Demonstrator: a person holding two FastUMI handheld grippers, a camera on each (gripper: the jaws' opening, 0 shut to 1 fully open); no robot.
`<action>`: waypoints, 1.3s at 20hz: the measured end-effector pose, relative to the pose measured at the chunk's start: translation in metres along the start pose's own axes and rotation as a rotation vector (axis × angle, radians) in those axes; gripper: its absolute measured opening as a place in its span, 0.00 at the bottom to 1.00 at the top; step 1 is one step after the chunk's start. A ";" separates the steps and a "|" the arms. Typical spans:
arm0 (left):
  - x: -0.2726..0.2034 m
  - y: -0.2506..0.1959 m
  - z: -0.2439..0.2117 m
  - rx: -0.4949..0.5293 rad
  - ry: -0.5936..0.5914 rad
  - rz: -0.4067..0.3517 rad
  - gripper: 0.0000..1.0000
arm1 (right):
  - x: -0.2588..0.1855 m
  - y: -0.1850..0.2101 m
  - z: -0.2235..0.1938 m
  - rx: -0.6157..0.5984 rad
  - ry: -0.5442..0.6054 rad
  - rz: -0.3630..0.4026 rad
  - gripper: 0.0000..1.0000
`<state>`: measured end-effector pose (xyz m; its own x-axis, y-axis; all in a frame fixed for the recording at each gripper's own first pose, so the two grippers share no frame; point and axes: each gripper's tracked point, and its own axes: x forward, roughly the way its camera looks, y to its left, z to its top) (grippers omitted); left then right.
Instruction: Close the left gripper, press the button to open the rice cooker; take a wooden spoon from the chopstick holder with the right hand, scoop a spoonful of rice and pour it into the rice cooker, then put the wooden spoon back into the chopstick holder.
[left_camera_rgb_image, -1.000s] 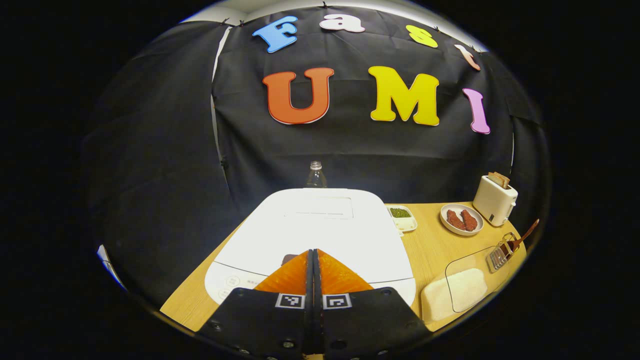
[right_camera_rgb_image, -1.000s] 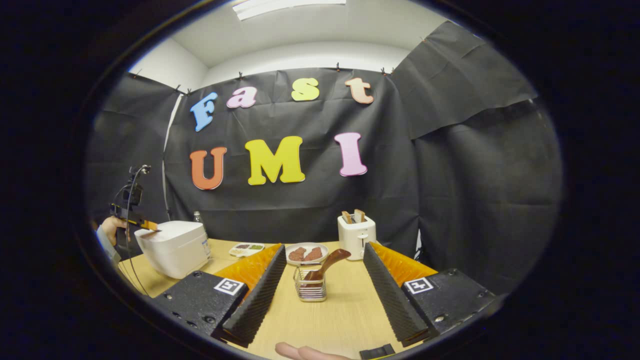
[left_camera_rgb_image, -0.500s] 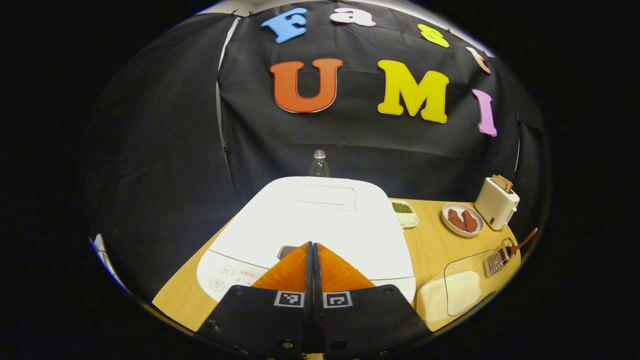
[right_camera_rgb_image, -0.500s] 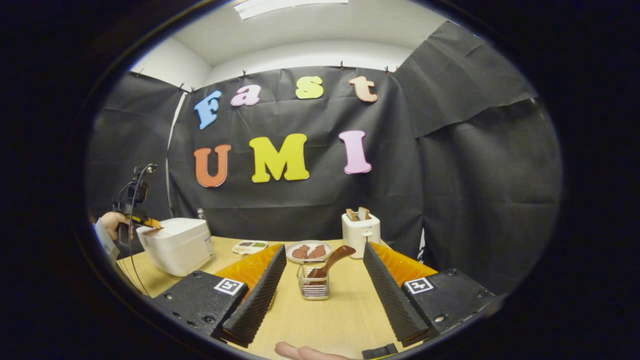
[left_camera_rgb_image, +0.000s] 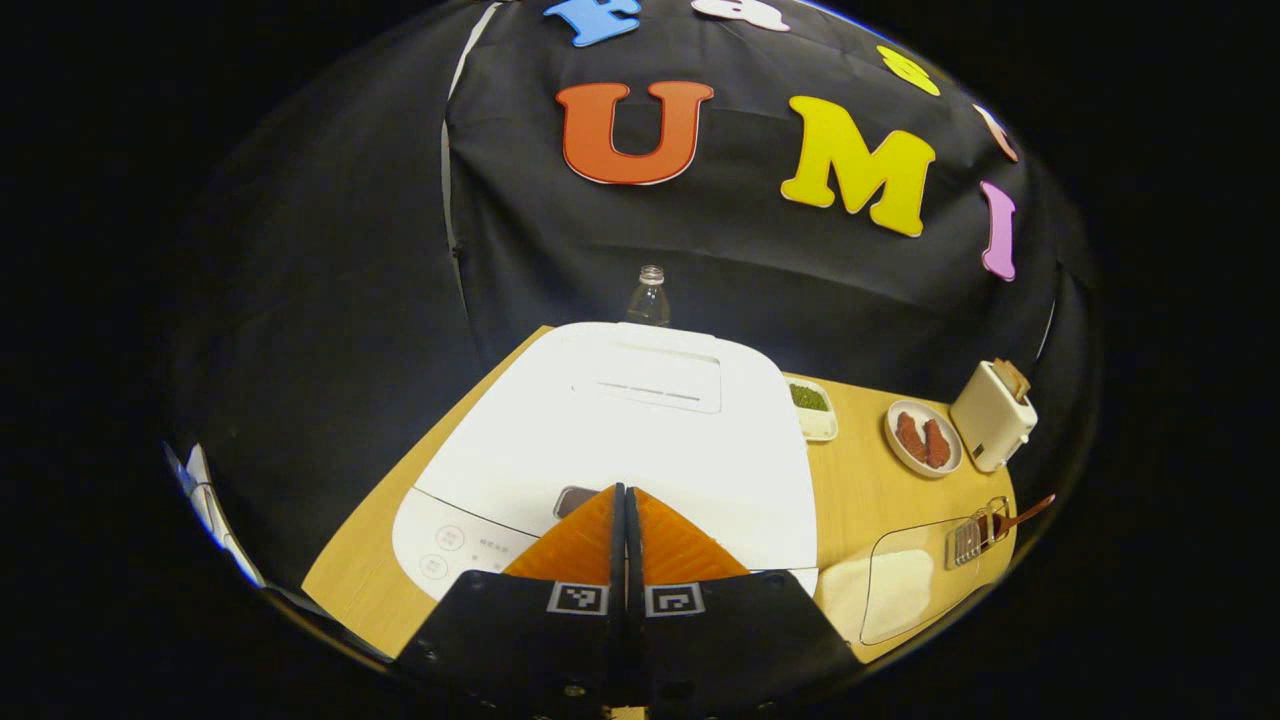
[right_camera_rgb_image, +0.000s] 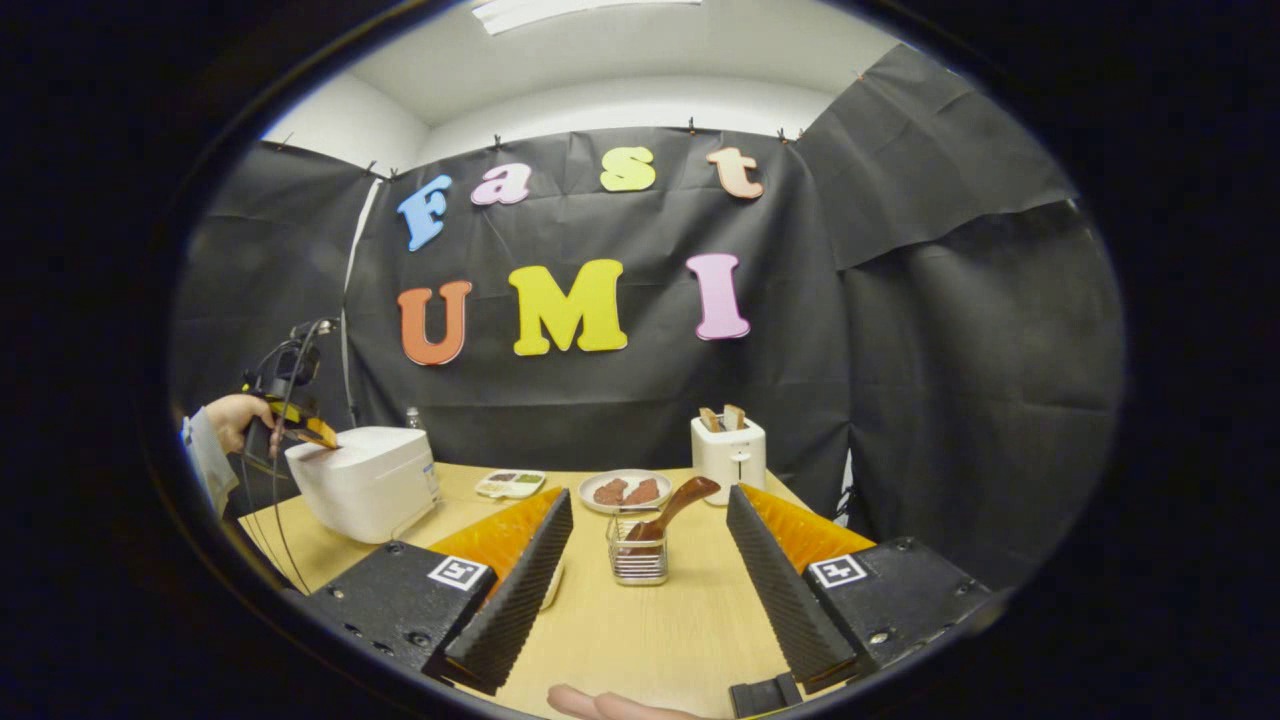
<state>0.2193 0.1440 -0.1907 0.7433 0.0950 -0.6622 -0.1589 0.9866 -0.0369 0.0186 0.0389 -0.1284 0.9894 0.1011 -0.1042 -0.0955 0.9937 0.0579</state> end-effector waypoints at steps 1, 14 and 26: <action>0.000 0.000 -0.001 0.030 0.021 0.022 0.00 | -0.005 0.004 0.001 -0.003 -0.001 0.008 1.00; -0.099 -0.006 0.061 -0.003 -0.237 0.000 0.92 | -0.033 0.005 0.014 -0.059 -0.046 0.010 0.96; -0.175 -0.040 0.018 -0.058 -0.449 -0.123 0.94 | 0.012 -0.006 -0.022 -0.009 0.020 -0.030 0.96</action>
<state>0.1075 0.0900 -0.0601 0.9646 0.0384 -0.2611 -0.0784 0.9863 -0.1449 0.0283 0.0348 -0.1520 0.9895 0.0717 -0.1255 -0.0665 0.9967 0.0456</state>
